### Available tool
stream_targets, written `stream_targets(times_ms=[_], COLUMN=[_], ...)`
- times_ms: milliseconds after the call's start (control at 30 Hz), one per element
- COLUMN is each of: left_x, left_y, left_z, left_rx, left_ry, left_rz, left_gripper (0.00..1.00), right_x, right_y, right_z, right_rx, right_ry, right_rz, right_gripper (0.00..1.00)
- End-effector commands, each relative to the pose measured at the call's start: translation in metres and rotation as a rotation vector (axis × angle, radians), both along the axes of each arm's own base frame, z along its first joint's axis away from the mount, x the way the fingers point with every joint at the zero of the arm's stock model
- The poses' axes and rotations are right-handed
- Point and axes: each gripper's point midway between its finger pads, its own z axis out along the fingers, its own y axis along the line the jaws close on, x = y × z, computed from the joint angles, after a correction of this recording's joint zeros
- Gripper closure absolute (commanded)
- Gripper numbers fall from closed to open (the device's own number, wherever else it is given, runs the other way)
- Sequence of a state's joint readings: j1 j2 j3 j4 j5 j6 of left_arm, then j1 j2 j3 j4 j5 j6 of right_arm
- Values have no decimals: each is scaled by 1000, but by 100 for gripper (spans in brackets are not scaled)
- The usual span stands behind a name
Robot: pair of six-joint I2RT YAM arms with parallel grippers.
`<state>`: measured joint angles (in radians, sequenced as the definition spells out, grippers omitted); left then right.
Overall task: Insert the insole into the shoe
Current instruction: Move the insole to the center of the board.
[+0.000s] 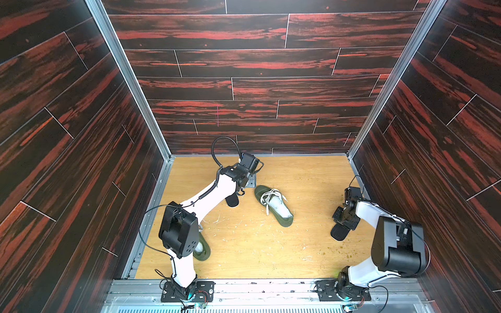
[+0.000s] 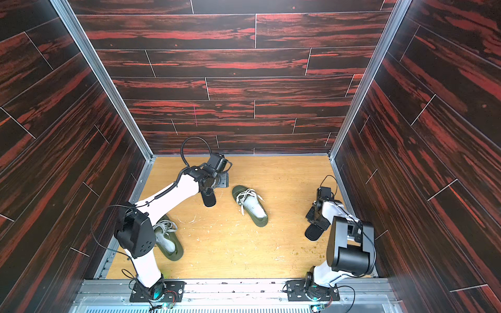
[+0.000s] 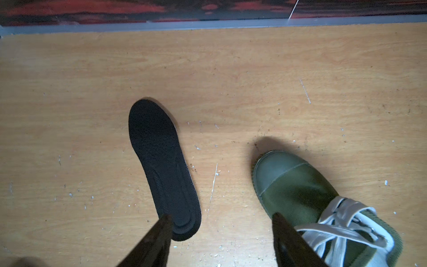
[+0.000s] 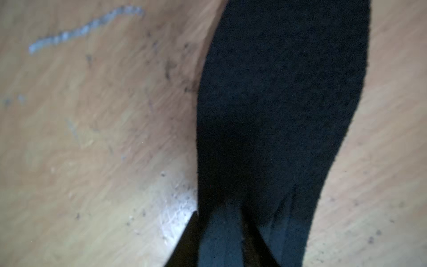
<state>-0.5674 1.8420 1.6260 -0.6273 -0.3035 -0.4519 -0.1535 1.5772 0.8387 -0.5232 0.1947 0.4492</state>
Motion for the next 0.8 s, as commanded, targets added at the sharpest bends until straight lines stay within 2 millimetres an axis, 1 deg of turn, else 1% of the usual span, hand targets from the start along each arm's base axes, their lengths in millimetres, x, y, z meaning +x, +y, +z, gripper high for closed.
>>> stream_targets(times_ms=[0, 67, 133, 233, 300, 333, 400, 500, 567, 700, 767], left_x=[7, 9, 10, 10, 10, 9, 8, 6, 6, 5, 5], left_y=[1, 3, 5, 8, 9, 9, 10, 12, 13, 11, 8], left_z=[10, 10, 8, 5, 4, 4, 4, 5, 6, 10, 10], left_rx=[5, 11, 19, 23, 28, 28, 31, 34, 33, 24, 15], left_ry=[-27, -30, -30, -23, -20, -18, -16, -17, -17, -15, -8], left_rz=[0, 2, 8, 15, 18, 19, 18, 20, 21, 11, 1], left_gripper=[30, 30, 30, 30, 30, 30, 30, 30, 30, 30, 30], right_x=[24, 33, 42, 48, 48, 46, 42, 42, 45, 56, 62], right_y=[7, 25, 55, 97, 120, 129, 143, 146, 143, 137, 131], right_z=[-6, 1, 9, 12, 13, 14, 17, 29, 43, 74, 84], right_rx=[21, 5, -8, -9, 15, 25, 47, 57, 35, 26, 19], right_ry=[-50, -82, -102, -104, -105, -105, -101, -123, -155, -209, -223], right_rz=[69, 171, 313, 473, 538, 564, 605, 601, 596, 574, 544], right_gripper=[80, 86, 88, 90, 91, 90, 81, 62, 53, 45, 42])
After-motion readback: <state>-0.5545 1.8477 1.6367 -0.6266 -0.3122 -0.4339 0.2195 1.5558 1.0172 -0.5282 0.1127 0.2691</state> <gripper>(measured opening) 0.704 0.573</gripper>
